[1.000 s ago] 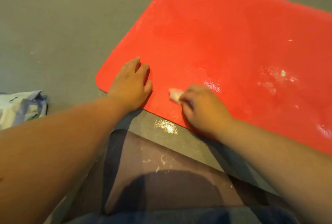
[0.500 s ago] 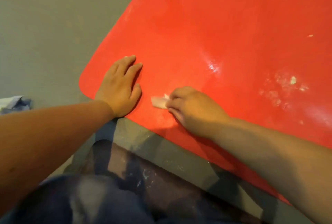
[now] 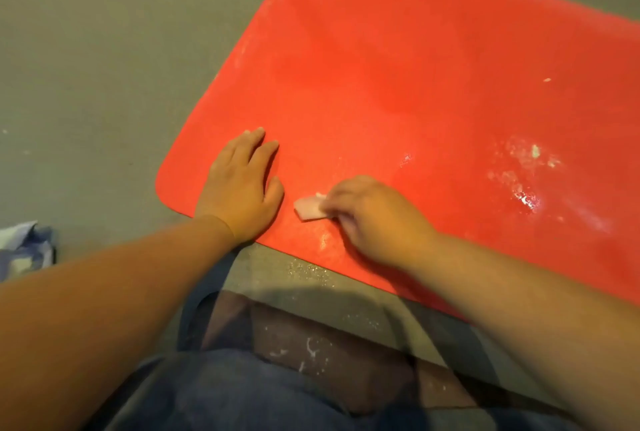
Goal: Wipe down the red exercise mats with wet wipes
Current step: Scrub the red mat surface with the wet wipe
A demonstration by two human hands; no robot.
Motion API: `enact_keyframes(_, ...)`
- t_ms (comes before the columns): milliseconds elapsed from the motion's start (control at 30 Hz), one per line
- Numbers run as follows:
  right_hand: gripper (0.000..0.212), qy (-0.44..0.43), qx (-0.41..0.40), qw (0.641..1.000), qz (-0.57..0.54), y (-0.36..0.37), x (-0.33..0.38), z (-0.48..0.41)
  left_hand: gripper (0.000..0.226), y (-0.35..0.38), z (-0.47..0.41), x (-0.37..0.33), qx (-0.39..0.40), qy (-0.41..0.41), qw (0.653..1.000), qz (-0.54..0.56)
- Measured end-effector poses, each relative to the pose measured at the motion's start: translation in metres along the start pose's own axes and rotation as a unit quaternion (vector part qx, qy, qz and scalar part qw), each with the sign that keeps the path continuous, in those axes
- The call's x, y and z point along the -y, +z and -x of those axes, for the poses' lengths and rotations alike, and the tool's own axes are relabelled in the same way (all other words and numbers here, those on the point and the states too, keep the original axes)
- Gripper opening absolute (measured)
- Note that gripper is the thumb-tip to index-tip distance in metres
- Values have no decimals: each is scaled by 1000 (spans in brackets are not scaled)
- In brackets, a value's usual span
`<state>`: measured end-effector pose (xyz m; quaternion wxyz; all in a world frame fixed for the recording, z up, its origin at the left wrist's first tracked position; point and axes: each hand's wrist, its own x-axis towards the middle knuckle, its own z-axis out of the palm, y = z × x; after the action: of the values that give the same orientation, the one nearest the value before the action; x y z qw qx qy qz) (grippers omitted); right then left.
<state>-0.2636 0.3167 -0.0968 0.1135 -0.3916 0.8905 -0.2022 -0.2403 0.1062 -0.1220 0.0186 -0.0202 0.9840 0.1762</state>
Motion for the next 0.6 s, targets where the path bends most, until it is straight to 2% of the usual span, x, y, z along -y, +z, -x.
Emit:
enact_keyframes(33,22,12,9,999,28,-8,-12,-12,58,-4,-1,1,7,-1,1000,21)
enact_keyframes(100,25,92,-31,992,86,-23,-43,-40,56,-14,-3,8,15,6,999,41)
enact_keyframes(200,30,280,-130,950,39,-22,-49,-66,50,-27,-4,29,-4,-5,1000,-3)
enact_keyframes(233,30,280,-131,951,24,-11,-33,-66,49,-31,-4,35,-4,-27,1000,-9)
enact_keyframes(300,28,187,-88,978,-10,20,12,-53,58,-36,-2,47,23,-52,998,-16)
enact_keyframes(367,24,56,-31,997,-44,36,47,-28,66,-39,0,54,62,-36,997,-35)
enact_keyframes(433,24,6,27,999,-21,29,39,-30,70,-42,0,57,81,-18,996,-45)
enact_keyframes(500,27,68,-5,998,11,13,5,-54,70,-44,0,56,88,-9,995,-47)
enact_keyframes(600,30,235,-109,966,21,-9,-32,-81,61,-42,2,53,72,-2,997,-35)
